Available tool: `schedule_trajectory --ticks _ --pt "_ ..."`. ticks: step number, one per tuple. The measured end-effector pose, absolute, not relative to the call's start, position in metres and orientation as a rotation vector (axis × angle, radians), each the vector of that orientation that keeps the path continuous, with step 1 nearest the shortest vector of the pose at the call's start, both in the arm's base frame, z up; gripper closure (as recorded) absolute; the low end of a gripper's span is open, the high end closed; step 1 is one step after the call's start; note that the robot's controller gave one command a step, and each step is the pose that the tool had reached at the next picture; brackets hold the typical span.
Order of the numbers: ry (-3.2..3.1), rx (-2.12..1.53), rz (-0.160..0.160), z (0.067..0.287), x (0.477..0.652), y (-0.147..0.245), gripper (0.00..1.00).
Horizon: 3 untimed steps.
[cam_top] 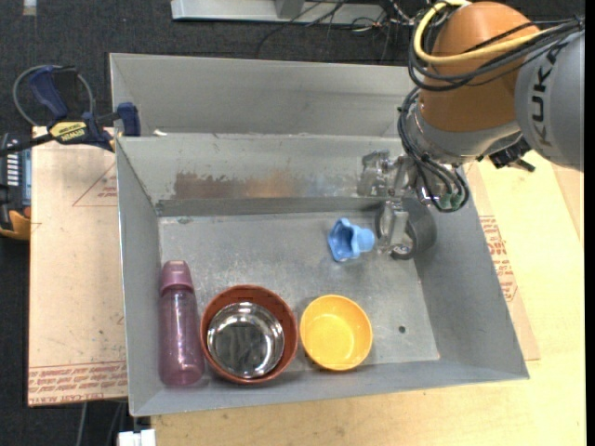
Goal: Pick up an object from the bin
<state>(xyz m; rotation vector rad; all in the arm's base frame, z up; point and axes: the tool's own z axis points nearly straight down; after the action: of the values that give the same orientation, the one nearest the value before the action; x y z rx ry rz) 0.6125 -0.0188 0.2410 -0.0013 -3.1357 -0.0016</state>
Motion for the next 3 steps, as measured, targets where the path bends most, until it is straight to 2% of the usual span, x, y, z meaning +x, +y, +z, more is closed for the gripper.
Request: schedule_trajectory --ticks 1,2,3 --pt "-3.144 0.0 -0.001 0.246 0.614 -0.019 0.0" --pt "-3.142 -0.17 -0.004 0.092 0.638 -0.04 0.0" --pt "-3.163 -0.121 -0.003 0.165 0.61 -0.037 0.0"
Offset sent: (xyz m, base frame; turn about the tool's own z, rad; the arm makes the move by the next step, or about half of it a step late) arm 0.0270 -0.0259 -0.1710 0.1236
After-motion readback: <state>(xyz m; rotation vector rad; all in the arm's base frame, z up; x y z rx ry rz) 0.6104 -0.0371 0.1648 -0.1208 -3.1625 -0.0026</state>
